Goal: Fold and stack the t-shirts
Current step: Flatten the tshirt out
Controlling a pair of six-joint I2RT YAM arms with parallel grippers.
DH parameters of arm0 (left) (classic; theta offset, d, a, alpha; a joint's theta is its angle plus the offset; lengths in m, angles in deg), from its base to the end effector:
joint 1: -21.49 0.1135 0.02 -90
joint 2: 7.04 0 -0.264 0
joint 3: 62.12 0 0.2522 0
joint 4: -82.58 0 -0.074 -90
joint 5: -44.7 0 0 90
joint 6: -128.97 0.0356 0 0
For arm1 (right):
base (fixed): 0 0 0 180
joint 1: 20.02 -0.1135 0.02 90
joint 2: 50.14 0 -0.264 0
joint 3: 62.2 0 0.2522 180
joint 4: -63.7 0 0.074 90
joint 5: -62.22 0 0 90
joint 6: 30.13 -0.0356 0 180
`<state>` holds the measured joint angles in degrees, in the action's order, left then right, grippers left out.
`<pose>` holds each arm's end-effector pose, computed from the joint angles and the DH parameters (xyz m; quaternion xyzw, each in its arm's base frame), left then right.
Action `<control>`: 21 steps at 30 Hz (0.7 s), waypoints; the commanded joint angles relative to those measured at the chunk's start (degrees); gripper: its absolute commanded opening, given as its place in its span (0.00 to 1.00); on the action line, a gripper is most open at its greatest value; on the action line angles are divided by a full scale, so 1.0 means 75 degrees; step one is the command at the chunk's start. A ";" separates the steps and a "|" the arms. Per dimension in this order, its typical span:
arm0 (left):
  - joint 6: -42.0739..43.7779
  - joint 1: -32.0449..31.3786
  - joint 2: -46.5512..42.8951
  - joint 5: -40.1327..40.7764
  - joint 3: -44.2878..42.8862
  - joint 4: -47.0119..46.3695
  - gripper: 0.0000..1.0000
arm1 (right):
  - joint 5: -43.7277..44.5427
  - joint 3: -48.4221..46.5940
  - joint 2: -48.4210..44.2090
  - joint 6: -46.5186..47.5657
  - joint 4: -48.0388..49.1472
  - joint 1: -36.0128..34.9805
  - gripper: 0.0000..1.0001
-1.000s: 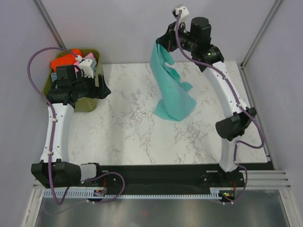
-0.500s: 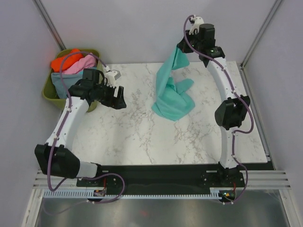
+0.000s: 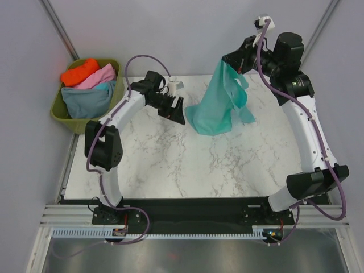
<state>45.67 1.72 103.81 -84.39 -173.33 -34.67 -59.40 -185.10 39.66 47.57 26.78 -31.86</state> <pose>0.3813 -0.1609 0.2717 0.2872 0.8726 -0.3484 0.1864 0.3235 0.0869 0.5083 -0.1833 0.7034 0.3320 0.6012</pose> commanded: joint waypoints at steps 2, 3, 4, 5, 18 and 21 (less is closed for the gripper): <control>-0.0121 -0.0001 0.1097 -0.0215 -0.1442 -0.0286 0.82 | -0.0472 0.0723 -0.0464 0.0150 -0.0425 0.0055 0.00; -0.0073 -0.0001 0.1273 -0.0121 -0.1630 -0.0275 0.82 | -0.0495 0.0759 -0.0651 0.0186 -0.0579 0.0043 0.00; -0.0038 -0.0001 0.1484 -0.0039 -0.1991 -0.0309 0.82 | -0.0635 0.0794 -0.0746 0.0221 -0.0720 0.0043 0.00; -0.0003 -0.0001 0.1846 0.0078 -0.2169 -0.0321 0.82 | -0.0706 0.0818 -0.0886 0.0326 -0.0999 0.0043 0.00; 0.0782 -0.0095 0.3981 0.1754 -0.3915 -0.0754 0.82 | -0.0754 0.1415 -0.1543 0.0280 -0.1658 0.0055 0.00; 0.0864 -0.0141 0.4181 0.2024 -0.4092 -0.0942 0.82 | -0.0730 0.1603 -0.1602 0.0338 -0.1717 0.0043 0.00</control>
<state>49.03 1.11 134.17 -73.63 -200.21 -38.28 -64.03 -174.05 29.25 49.37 14.26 -31.68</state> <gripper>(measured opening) 0.820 0.010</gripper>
